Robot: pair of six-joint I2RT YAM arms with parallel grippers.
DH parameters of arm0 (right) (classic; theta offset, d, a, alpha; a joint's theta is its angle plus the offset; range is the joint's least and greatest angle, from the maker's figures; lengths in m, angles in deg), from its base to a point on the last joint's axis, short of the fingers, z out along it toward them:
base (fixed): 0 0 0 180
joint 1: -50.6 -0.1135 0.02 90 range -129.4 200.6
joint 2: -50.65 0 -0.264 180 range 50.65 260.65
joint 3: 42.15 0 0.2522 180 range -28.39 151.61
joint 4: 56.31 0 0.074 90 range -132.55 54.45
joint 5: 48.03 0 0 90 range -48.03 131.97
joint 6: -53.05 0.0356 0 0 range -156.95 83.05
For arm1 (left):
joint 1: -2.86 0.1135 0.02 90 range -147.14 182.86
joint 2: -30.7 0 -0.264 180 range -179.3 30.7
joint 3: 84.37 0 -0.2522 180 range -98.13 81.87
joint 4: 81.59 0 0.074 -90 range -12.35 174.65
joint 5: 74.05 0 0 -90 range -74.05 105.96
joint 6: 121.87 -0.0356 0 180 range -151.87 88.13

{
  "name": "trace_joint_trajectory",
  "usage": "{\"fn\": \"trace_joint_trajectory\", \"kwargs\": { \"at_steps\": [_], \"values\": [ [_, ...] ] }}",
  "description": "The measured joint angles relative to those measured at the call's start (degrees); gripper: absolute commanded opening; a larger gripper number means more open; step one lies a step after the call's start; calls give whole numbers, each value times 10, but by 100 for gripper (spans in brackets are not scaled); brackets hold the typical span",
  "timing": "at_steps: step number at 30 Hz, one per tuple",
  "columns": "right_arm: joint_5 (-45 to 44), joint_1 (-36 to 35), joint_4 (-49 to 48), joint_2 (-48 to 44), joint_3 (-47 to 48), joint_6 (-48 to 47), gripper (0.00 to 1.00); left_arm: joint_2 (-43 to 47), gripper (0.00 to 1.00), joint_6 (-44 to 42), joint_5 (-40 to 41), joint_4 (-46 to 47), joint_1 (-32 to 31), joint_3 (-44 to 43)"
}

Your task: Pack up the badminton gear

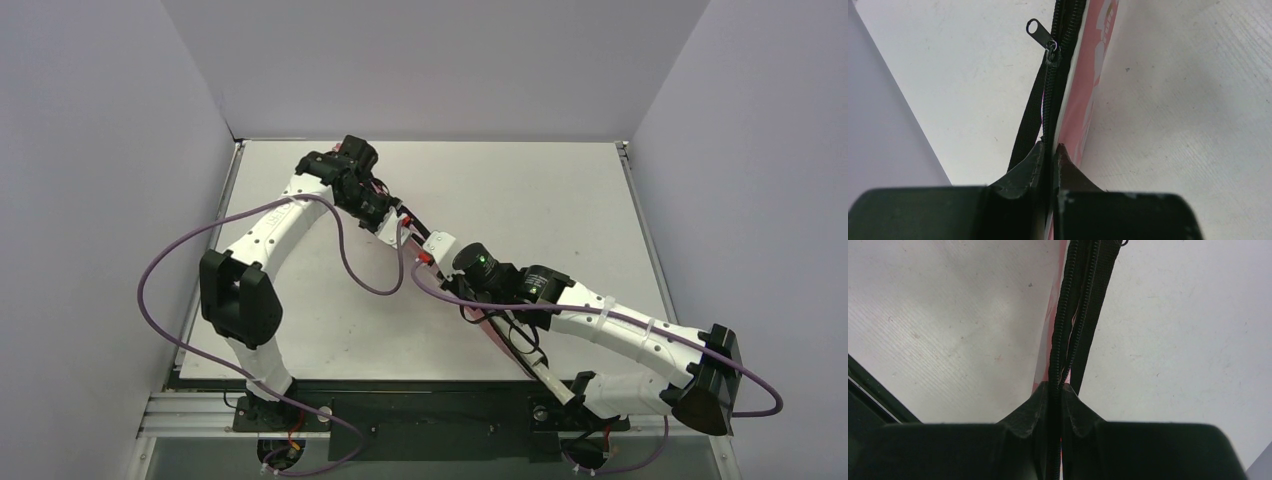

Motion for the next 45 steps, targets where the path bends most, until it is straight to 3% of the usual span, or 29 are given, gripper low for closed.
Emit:
{"fn": "trace_joint_trajectory", "kwargs": {
  "at_steps": [5,10,16,18,20,28,32,45],
  "values": [
    [-15,0,0,0,0,2,0,24,0,46,2,71,-3,43],
    [-11,28,-1,0,1,31,18,66,0,106,14,188,-8,121],
    [47,125,-17,-8,35,125,49,74,0,154,62,250,-9,152],
    [66,145,-24,-14,56,160,73,74,0,164,80,257,-9,156],
    [94,165,-41,-20,71,202,84,74,0,172,90,267,-8,160],
    [254,284,-228,13,26,459,88,82,0,197,96,297,-8,180],
    [283,289,-303,71,-14,554,87,90,0,205,98,311,-10,193],
    [305,288,-451,165,-30,681,73,93,0,223,110,325,-17,199]
  ]
}}
